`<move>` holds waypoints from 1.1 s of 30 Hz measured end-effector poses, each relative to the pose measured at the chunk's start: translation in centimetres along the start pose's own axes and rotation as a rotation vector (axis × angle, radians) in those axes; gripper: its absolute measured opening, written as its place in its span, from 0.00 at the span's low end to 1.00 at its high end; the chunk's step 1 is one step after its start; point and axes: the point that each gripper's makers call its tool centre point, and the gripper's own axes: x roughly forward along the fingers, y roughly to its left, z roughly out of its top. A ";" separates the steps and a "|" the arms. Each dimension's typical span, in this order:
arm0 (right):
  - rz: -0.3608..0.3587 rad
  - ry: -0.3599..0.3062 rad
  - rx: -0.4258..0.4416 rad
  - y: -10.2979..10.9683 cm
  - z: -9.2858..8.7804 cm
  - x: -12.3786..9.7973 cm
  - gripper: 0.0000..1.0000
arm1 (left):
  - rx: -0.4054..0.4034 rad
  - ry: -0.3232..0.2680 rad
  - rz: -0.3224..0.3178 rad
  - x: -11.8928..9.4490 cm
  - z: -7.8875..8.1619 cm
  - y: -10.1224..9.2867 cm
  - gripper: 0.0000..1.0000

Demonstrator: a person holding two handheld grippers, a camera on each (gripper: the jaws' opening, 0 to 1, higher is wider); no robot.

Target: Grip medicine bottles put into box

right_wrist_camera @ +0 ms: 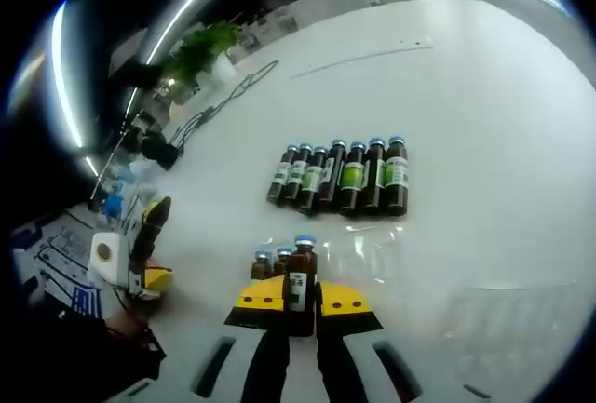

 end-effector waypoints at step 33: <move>0.082 -0.083 0.183 1.9 -0.3 -0.3 0.17 | 0.004 0.000 -0.003 0.0 0.0 -0.1 0.42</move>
